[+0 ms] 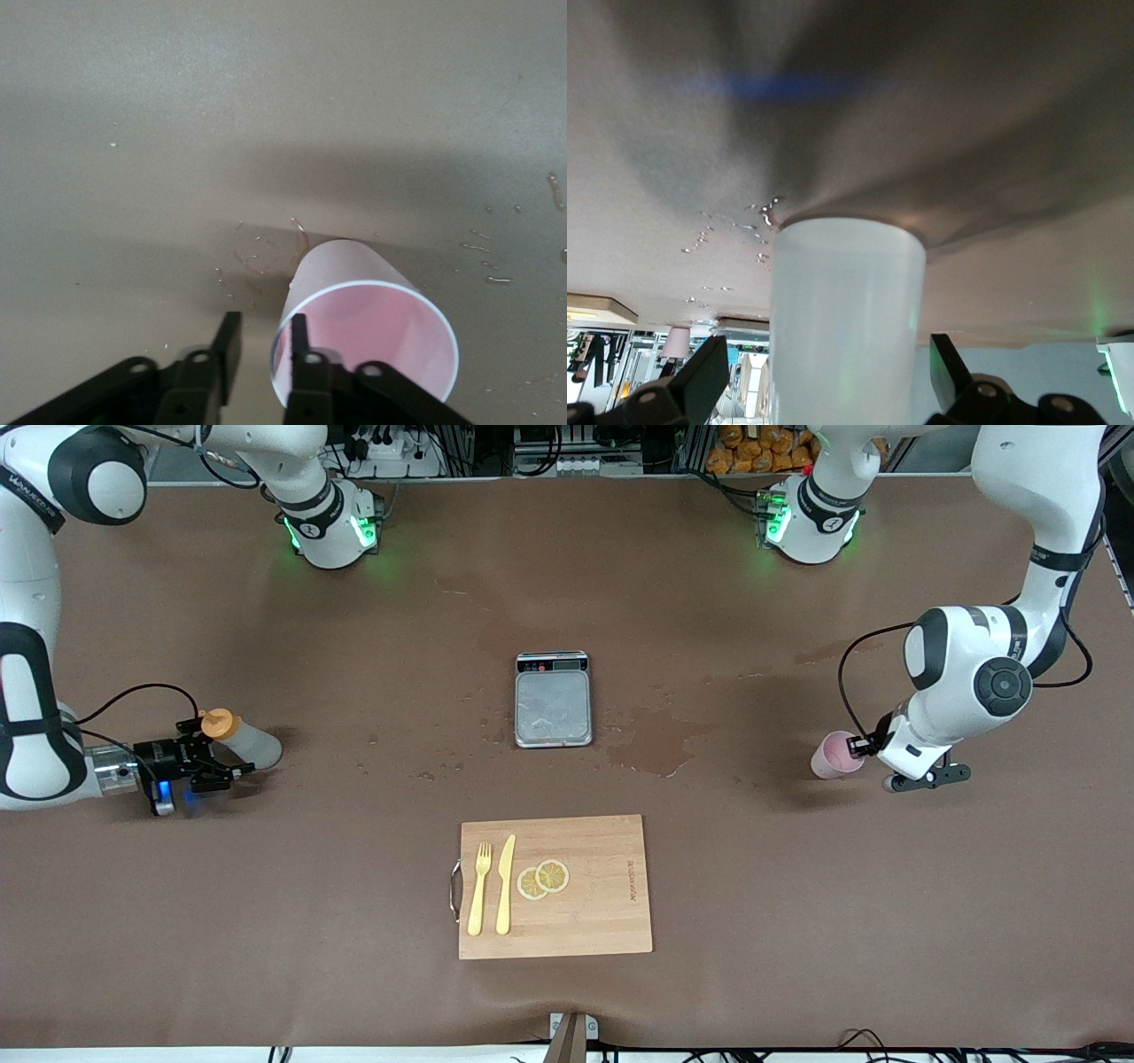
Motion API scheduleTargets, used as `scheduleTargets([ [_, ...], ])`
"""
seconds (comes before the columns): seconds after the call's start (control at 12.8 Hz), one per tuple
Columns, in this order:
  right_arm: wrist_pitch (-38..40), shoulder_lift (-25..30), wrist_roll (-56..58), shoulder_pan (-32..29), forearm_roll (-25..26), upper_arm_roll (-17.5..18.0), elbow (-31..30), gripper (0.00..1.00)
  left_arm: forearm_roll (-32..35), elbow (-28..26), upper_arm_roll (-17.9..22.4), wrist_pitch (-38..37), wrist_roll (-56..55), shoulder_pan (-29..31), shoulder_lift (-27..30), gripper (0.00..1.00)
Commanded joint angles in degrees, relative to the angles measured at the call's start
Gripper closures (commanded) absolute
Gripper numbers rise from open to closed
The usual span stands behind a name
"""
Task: Add sauce to pink cup with both arms
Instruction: 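Grasp the cup with the left gripper while the right gripper lifts and inverts the bottle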
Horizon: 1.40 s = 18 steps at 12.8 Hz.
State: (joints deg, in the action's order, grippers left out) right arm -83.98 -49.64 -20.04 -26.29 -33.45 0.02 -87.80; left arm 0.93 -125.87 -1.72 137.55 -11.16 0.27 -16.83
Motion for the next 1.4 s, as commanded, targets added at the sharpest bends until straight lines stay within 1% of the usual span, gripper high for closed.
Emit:
scheduleTargets([
  [0.0,1.3,0.3,-3.2,0.9,-1.3,0.0,-0.3,0.14,-0.5,1.9,-0.7,-2.2,-1.8,-0.4,1.4,1.0],
  [0.16,1.3,0.3,-3.1,0.6,-2.1,0.0,-0.2,0.38,-0.5,3.3,-2.1,-5.8,-1.0,0.0,3.2,1.0],
  [0.23,1.4,0.3,-3.1,0.2,-2.1,0.0,-0.1,0.43,-0.5,4.2,-2.6,-7.0,-0.8,0.0,4.0,1.0],
  [0.31,1.5,0.3,-3.2,0.1,-2.1,0.0,0.0,0.53,-0.5,5.4,-3.8,-8.9,-0.9,-0.2,5.0,1.0],
  [0.39,1.4,0.3,-3.2,0.1,-2.1,0.0,0.1,0.58,-0.5,7.4,-5.6,-11.5,-1.3,-0.2,5.4,1.0],
  [0.55,1.7,0.5,-5.1,0.5,-2.2,0.0,0.6,0.6,-0.6,12.1,-9.2,-15.9,-2.6,-0.4,5.1,1.0],
  [0.62,3.0,0.6,-7.9,0.8,-2.1,0.1,1.7,0.6,-0.6,13.6,-11.9,-16.4,-5.8,-0.4,4.8,1.0],
  [0.78,5.1,0.9,-10.9,1.8,-2.1,0.1,3.9,0.6,-0.6,14.6,-17.6,-16.4,-12.9,-0.4,4.6,1.0],
  [1.01,7.3,1.1,-18.5,4.3,-1.8,0.2,7.5,0.6,-0.5,16.4,-23.3,-16.4,-20.5,-2.7,3.1,1.0],
  [1.09,7.3,1.7,-19.8,5.5,-1.5,0.2,7.9,0.6,-0.5,17.0,-23.9,-16.4,-23.3,-4.9,2.6,1.0],
  [1.25,7.2,2.8,-22.1,9.0,-0.7,-0.3,8.0,0.6,-0.1,18.2,-23.9,-16.2,-24.6,-9.6,0.8,1.0],
  [1.32,7.1,3.1,-24.4,10.9,2.0,-0.3,8.3,0.6,-0.1,18.4,-23.9,-15.9,-25.3,-12.4,0.6,1.0],
])
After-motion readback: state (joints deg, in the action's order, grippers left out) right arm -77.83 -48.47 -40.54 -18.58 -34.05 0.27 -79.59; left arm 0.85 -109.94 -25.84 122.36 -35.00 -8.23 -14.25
